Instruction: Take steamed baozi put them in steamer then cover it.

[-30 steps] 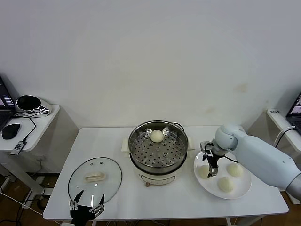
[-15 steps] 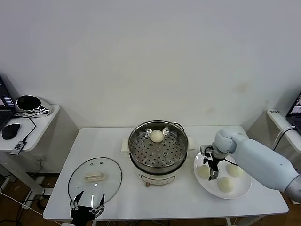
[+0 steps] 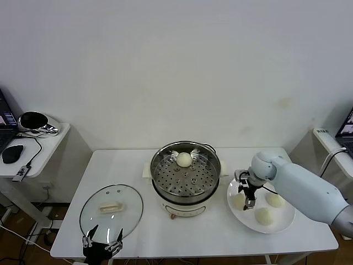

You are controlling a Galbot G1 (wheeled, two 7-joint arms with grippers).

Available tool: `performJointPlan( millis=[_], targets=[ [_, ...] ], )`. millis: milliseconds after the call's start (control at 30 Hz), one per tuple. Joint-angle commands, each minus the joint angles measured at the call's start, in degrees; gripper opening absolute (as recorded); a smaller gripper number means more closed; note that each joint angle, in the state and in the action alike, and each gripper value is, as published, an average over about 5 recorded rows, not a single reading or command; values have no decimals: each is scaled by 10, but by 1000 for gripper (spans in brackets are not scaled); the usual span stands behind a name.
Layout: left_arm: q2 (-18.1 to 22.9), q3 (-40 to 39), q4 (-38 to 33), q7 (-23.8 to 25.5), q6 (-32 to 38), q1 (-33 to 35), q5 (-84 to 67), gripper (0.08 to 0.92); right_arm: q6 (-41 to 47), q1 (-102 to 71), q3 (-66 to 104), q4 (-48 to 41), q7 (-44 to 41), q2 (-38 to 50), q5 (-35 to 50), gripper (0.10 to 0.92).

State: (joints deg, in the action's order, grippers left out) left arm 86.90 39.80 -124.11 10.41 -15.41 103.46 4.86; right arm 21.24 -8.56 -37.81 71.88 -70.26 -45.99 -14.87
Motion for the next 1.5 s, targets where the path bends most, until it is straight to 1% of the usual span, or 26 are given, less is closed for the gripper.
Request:
performJointPlan(
  millis=[33,167,233,367,500,600,667,767,867,1033,1200,1500],
  targets=[
    [0,-1,0,0,0,-1,0,823,0,0,0,-1,1,-1,0,590],
    [0,-2,1,0,0,-1,0,823,2,-2,11,-1,-2,5,2,516],
    [0,-3,1,0,0,-3,0,823,4,0,16,1,-4,10,5,500],
    [-1,-4,2,0,0,-9,-2,823,11,13,27,16,-11,31,17,493],
    [-1,-4,3,0,0,-16,-2,823,22,55,19,50,-26,69,42,492],
    [1,-4,4,-1,1,-20,-3,823,32,142,-36,78,-38,98,79,492],
    [0,-5,3,-3,1,-22,-2,823,39,227,-96,91,-47,111,119,492],
    [-4,-3,-1,-5,0,-27,0,823,57,350,-183,99,-58,107,190,492],
    [-7,3,-12,-6,-4,-29,0,823,72,436,-240,96,-64,78,240,492],
    [-9,10,-23,-4,-16,-32,0,823,91,496,-274,76,-73,-4,292,492],
    [-7,9,-27,-5,-16,-33,1,823,110,494,-278,48,-73,-82,302,492],
    [-2,13,-47,-4,-16,-36,0,823,152,437,-279,1,-57,-214,312,492]
  ],
)
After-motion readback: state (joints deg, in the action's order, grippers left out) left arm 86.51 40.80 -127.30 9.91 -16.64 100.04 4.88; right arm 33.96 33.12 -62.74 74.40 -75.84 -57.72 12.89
